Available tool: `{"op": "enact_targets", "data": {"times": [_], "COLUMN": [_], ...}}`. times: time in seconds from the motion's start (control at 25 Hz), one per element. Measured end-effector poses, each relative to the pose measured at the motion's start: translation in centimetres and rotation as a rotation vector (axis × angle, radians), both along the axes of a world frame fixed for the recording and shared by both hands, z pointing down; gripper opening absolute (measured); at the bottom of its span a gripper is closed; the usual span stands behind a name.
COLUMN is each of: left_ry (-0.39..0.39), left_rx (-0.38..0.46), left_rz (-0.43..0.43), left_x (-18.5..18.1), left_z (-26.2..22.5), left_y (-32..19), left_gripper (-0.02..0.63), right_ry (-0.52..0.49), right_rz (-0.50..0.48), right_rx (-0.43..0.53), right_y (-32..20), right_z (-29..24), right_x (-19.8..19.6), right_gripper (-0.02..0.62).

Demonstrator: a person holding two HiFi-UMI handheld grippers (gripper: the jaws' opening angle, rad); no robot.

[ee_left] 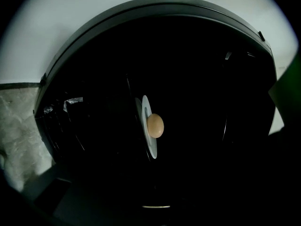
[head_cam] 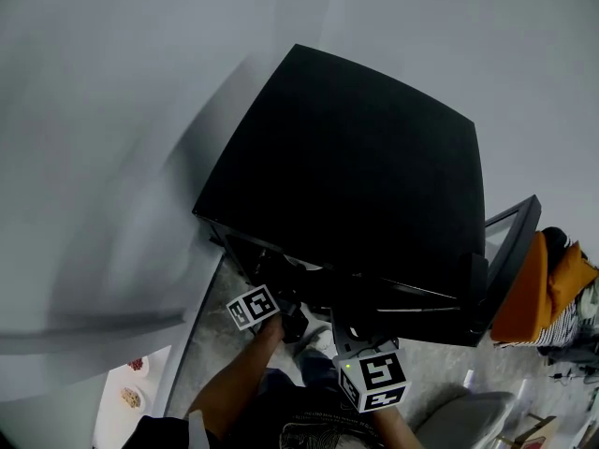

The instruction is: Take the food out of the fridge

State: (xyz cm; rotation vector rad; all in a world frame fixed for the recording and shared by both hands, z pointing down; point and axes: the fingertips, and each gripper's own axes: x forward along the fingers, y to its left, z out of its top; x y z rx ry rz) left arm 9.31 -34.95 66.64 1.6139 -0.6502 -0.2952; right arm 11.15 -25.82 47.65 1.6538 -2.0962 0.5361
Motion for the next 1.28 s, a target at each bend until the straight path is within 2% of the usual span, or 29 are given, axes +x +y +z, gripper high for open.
{"op": "enact_targets", "data": {"times": [0.2, 0.4, 0.64, 1.0, 1.28], "left_ry": [0.021, 0.007, 0.028, 0.086, 0.108], "left_rx": [-0.03, -0.061, -0.054, -0.098, -0.096], "left_rz": [-0.008, -0.008, -0.013, -0.028, -0.017], "left_x": [0.7, 1.0, 1.2, 0.7, 0.1], "left_z": [0.4, 1.1, 0.7, 0.4, -0.1], "left_y": [-0.7, -0.8, -0.9, -0.1, 0.5], "left_gripper": [0.135, 0.132, 0.04, 0.026, 0.022], "right_ry": [0.007, 0.01, 0.012, 0.003, -0.004], "right_rz": [0.01, 0.016, 0.015, 0.008, 0.014], "right_rx": [-0.01, -0.01, -0.008, -0.001, 0.005], "right_y": [0.2, 0.2, 0.3, 0.6, 1.2], "right_z": [0.3, 0.4, 0.4, 0.3, 0.0], "right_x": [0.3, 0.6, 0.6, 0.4, 0.2], "right_gripper": [0.02, 0.02, 0.02, 0.02, 0.02]}}
